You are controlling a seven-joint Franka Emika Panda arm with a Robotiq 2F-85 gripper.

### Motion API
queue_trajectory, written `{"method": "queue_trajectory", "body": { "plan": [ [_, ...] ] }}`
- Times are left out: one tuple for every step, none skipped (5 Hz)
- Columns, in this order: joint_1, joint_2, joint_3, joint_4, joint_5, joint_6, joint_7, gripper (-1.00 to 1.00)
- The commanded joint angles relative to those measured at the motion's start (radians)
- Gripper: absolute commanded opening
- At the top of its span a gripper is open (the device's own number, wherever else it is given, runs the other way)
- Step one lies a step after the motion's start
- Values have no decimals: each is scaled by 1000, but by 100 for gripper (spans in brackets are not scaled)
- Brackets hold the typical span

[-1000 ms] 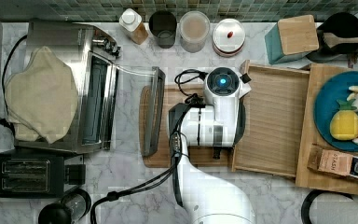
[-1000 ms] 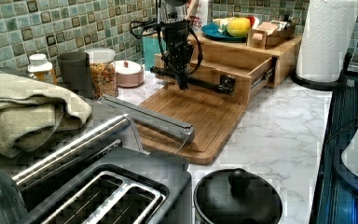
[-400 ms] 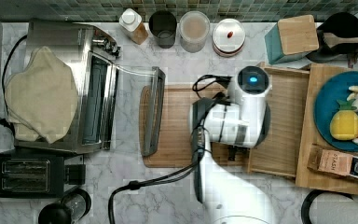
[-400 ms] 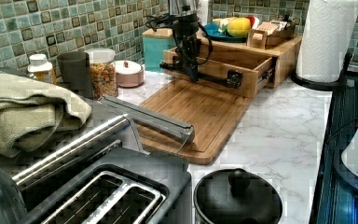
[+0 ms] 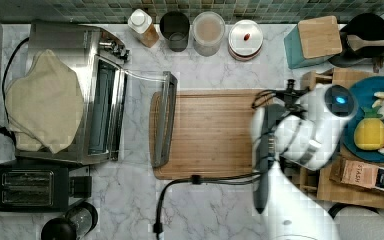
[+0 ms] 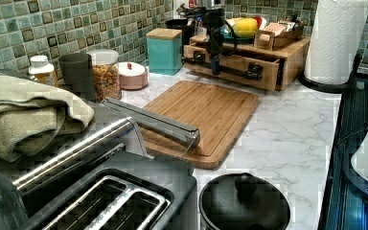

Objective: Close the drawer.

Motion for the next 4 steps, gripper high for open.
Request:
{"method": "queue_trajectory", "body": {
  "plan": [
    [-172,6,-171,87,-66,162,46,-100],
    [-162,7,-182,87,-60,163,41,-100],
    [-151,9,-194,87,-54,163,37,-100],
    [-151,9,-194,87,-54,163,37,-100]
  ]
}}
